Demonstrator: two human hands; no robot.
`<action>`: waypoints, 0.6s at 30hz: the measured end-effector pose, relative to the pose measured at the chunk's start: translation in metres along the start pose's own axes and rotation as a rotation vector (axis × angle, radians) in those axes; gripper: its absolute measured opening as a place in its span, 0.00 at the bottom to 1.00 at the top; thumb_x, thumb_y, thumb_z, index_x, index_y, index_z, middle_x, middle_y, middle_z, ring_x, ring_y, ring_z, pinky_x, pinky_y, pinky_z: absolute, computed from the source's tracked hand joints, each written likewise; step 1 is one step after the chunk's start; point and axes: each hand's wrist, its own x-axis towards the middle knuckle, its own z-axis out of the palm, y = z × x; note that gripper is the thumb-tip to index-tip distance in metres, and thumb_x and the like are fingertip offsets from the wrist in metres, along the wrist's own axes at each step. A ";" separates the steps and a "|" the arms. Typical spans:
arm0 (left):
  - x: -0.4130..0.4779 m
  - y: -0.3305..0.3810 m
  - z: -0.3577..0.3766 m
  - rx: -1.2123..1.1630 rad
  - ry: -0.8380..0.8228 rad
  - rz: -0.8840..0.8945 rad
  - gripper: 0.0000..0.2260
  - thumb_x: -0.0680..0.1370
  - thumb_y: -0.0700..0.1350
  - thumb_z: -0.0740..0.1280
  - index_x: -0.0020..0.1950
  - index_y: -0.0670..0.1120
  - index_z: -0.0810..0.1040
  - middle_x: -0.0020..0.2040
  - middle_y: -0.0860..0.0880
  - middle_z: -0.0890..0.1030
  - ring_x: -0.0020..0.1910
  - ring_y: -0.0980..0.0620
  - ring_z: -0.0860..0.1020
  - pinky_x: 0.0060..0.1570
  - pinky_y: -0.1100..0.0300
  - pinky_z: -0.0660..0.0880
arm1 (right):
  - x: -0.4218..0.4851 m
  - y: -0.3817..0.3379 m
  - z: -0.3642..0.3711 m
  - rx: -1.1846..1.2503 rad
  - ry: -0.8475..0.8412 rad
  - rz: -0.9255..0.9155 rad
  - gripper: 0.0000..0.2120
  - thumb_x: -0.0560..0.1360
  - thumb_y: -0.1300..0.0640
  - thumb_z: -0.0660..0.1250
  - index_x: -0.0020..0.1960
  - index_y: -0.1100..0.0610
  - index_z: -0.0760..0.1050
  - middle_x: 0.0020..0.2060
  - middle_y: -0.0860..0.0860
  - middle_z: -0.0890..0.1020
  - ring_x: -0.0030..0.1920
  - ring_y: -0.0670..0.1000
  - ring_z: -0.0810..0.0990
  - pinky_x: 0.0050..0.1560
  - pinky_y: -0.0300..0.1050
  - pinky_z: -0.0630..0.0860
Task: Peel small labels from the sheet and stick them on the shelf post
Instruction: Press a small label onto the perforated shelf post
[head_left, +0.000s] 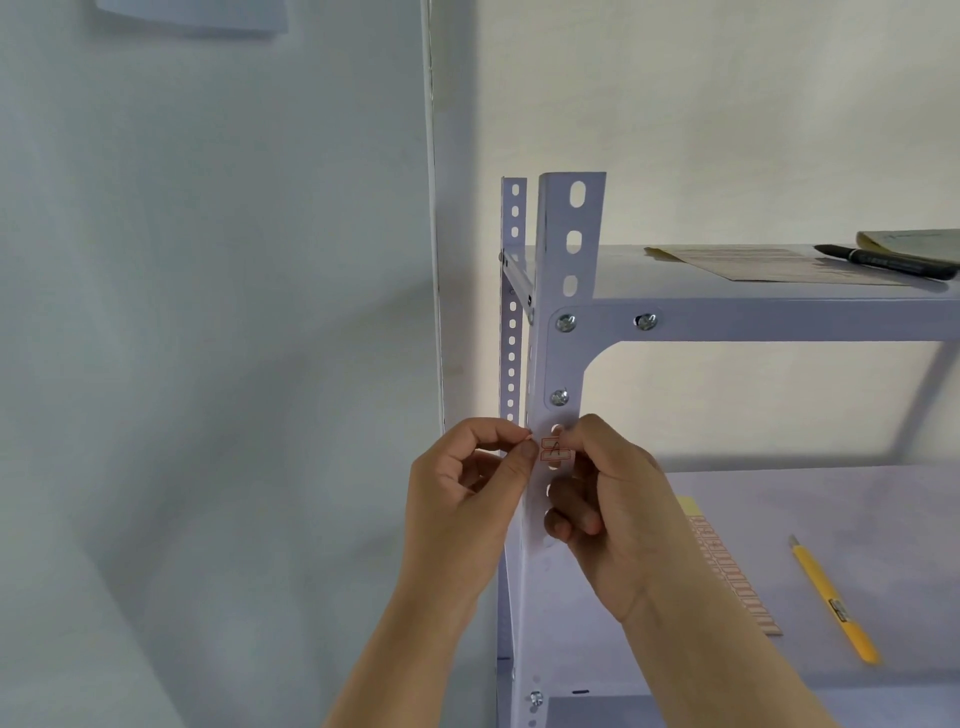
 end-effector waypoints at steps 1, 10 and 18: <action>0.000 0.000 0.000 -0.001 0.000 0.001 0.07 0.76 0.38 0.72 0.42 0.50 0.84 0.39 0.45 0.85 0.35 0.51 0.79 0.39 0.61 0.77 | 0.000 0.000 0.000 -0.011 0.003 -0.009 0.08 0.74 0.66 0.60 0.37 0.58 0.72 0.28 0.54 0.64 0.20 0.48 0.57 0.23 0.41 0.60; 0.000 0.000 0.001 0.004 0.007 0.005 0.07 0.76 0.38 0.72 0.42 0.50 0.84 0.38 0.48 0.85 0.35 0.51 0.79 0.39 0.60 0.77 | 0.001 -0.002 0.003 -0.054 0.021 -0.032 0.08 0.73 0.67 0.58 0.37 0.59 0.69 0.33 0.59 0.54 0.21 0.49 0.54 0.25 0.40 0.57; -0.001 0.000 0.000 -0.002 0.003 0.011 0.08 0.77 0.37 0.72 0.43 0.50 0.84 0.40 0.46 0.86 0.37 0.50 0.80 0.42 0.56 0.78 | -0.003 0.001 -0.005 0.032 -0.032 0.001 0.11 0.73 0.68 0.62 0.34 0.59 0.70 0.29 0.54 0.64 0.20 0.48 0.56 0.27 0.43 0.57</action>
